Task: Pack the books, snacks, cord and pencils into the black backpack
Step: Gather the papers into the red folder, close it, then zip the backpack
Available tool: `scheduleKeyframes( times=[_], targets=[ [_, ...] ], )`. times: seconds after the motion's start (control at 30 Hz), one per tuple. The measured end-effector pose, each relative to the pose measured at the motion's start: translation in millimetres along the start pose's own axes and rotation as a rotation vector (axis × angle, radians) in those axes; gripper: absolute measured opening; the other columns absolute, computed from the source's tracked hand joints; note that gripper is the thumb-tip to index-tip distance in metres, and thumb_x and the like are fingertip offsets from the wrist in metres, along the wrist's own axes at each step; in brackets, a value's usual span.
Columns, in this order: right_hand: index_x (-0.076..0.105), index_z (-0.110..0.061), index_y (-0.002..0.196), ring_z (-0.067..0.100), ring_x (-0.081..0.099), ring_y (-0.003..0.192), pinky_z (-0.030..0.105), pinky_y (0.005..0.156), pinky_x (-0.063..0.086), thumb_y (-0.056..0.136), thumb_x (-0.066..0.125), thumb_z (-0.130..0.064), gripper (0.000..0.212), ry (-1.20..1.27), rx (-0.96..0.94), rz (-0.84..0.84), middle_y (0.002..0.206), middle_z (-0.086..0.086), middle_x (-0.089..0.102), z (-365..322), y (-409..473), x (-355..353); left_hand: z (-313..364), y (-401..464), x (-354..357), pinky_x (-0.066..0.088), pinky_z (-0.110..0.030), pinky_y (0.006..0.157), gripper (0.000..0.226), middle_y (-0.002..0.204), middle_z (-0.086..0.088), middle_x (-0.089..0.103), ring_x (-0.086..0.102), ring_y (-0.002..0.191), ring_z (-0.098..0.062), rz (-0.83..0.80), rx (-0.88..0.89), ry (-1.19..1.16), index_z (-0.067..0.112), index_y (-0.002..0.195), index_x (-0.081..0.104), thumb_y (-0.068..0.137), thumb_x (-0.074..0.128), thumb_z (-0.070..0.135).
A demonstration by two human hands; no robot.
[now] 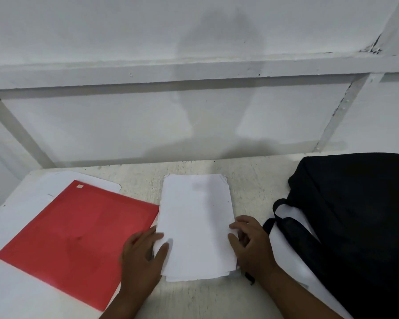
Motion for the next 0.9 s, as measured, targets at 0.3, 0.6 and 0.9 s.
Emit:
scheduleKeyframes(
  times=[0.3, 0.6, 0.9],
  targets=[
    [0.067, -0.029, 0.101, 0.006, 0.065, 0.092, 0.026, 0.081, 0.056, 0.091, 0.067, -0.014, 0.017, 0.142, 0.072, -0.066, 0.104, -0.012, 0.066, -13, -4, -33, 39, 25, -7, 0.050, -0.048, 0.094, 0.038, 0.112, 0.009, 0.065, 0.060, 0.108, -0.019, 0.063, 0.050, 0.023, 0.026, 0.119, 0.061, 0.085, 0.075, 0.019],
    [0.059, -0.021, 0.128, 0.038, 0.024, 0.145, 0.056, 0.119, 0.008, 0.065, 0.082, -0.034, 0.068, -0.683, 0.050, 0.394, 0.150, 0.013, 0.037, -15, 18, -173, 147, 15, 85, 0.027, -0.016, 0.098, 0.035, 0.115, 0.027, 0.056, 0.046, 0.110, 0.004, -0.157, 0.406, 0.036, 0.032, 0.112, 0.066, 0.083, 0.057, 0.050],
    [0.037, -0.010, 0.151, 0.041, 0.007, 0.150, 0.056, 0.120, 0.002, 0.083, 0.068, -0.050, 0.086, -1.084, 0.293, 0.205, 0.161, 0.016, 0.025, 65, 2, -200, 188, 8, 187, 0.027, -0.034, 0.106, 0.044, 0.136, 0.011, 0.052, 0.042, 0.131, -0.017, -0.467, 0.457, 0.379, 0.029, 0.133, 0.057, 0.095, 0.049, 0.050]
  ],
)
Point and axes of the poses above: each hand's wrist, its own y-axis towards the middle knuckle, its own x-axis out of the palm, z = x × y, the point moved 7 cm from there along y, towards the middle knuckle
